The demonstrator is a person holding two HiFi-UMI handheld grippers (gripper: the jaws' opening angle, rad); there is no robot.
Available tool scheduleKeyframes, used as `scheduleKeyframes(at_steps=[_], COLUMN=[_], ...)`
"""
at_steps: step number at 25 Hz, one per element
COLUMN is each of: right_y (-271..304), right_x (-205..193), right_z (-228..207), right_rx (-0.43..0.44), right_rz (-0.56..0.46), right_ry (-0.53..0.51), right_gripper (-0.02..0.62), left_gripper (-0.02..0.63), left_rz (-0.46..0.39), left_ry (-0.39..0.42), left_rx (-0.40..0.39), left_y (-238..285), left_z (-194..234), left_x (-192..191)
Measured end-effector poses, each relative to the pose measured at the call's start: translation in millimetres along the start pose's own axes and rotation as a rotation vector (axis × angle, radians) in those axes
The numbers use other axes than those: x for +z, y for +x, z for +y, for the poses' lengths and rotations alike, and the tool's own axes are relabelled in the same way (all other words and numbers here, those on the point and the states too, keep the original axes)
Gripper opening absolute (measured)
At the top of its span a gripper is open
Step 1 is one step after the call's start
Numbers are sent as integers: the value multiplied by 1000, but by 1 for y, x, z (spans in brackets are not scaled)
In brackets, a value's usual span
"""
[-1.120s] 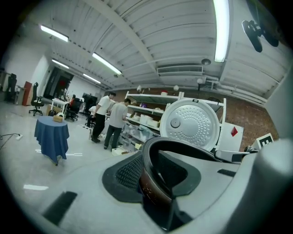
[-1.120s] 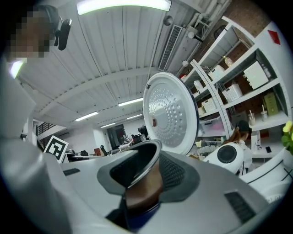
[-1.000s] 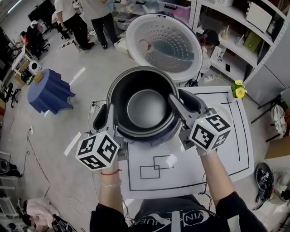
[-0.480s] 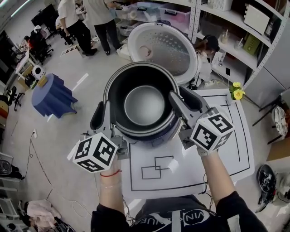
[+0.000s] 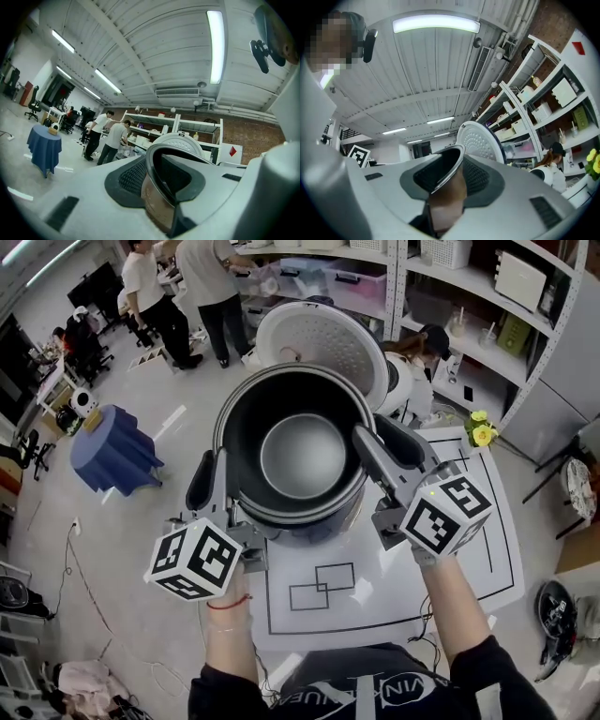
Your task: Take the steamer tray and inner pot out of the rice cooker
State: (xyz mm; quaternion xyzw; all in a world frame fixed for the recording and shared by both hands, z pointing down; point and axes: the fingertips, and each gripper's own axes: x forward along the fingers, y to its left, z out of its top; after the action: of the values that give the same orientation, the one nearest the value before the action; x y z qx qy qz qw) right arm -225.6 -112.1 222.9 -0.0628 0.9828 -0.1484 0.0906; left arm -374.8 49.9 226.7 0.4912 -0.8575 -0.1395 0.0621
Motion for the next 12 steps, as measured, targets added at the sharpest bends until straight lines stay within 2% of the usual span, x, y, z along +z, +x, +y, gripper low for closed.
scheduleKeyframes(at_steps=[6,12], right_y=[-29,-66], right_x=[19,28], right_z=[-1,-19], right_rx=[0,-51], right_rz=[-48,-62], right_ry=[-2,-13], right_gripper=[123,115], left_gripper=[91,91], left_rz=[-14,12], left_ry=[-14,-36], left_rx=[-29,-75], left_y=[-8,-7], left_z=[-27,-61], left_x=[-3,-22])
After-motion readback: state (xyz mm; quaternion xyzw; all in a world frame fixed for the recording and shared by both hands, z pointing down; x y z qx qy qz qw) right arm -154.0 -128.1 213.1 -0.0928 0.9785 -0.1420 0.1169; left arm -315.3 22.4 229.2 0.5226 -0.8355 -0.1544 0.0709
